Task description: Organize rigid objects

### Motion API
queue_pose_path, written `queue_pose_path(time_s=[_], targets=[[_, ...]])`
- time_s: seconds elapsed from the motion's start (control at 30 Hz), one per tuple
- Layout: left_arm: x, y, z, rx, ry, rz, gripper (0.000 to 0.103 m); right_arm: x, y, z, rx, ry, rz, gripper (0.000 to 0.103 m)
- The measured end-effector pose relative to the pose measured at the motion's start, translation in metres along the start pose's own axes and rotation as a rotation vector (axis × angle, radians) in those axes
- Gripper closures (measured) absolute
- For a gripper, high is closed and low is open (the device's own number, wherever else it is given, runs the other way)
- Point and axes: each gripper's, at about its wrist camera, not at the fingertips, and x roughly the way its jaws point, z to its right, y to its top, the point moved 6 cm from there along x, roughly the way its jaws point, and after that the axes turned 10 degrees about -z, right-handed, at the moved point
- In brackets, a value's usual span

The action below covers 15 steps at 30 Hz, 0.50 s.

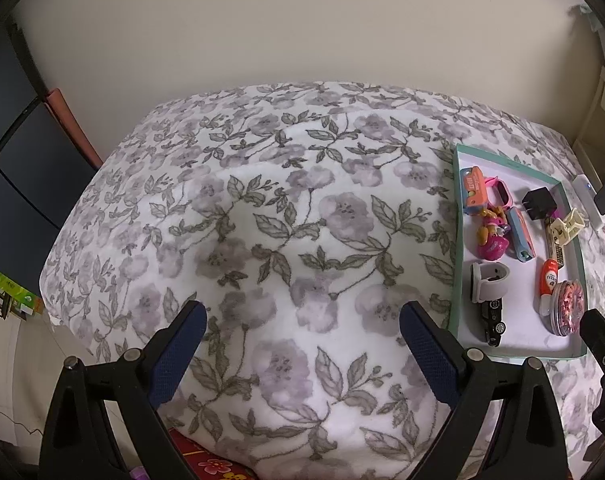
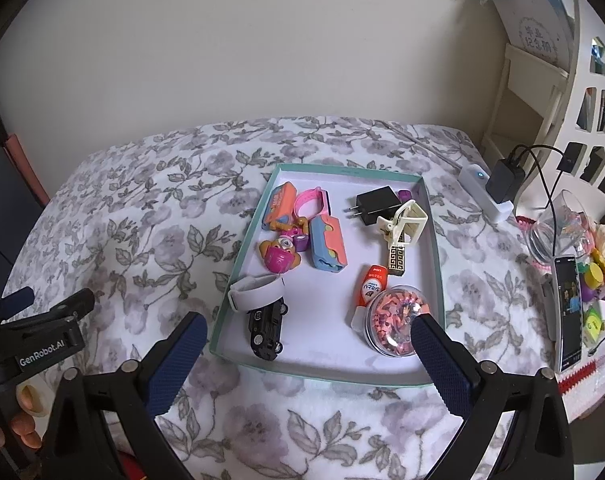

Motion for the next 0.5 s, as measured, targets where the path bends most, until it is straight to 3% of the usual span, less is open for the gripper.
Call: queue_pose_path(time_s=[0.5], targets=[[-0.0005,0.0013,0.0005,0.003,-0.01,0.001,0.006,0.0015,0.0022,0.002,-0.003,-0.009,-0.009,0.0]])
